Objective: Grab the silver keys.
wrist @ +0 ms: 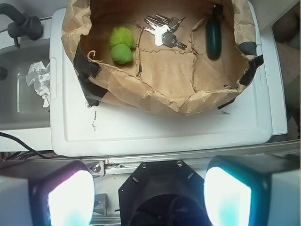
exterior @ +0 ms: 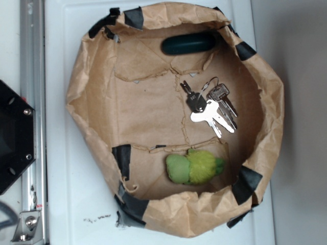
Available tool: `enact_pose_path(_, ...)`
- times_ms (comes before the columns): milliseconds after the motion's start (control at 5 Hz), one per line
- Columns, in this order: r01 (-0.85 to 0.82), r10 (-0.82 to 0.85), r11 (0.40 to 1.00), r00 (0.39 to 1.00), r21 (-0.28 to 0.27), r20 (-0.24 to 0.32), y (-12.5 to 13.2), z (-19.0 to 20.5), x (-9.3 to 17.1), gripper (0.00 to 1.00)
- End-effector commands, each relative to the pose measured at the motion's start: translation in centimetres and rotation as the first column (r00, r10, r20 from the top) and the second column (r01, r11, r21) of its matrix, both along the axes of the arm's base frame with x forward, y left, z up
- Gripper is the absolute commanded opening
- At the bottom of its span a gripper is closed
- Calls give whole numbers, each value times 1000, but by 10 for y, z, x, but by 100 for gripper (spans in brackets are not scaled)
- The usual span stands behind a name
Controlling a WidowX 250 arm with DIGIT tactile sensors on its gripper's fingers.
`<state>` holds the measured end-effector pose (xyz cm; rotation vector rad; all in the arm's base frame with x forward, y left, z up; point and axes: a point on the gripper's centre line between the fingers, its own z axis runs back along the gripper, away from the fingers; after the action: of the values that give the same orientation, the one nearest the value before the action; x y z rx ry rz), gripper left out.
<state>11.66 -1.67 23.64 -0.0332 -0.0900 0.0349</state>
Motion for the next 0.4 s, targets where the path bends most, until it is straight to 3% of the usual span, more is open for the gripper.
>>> enact_pose_path(0,0,0,1000,1000,0,0,0,0,0,100)
enact_pose_path(200,-186,187,982,982,25,-8,-8,-31,50,100)
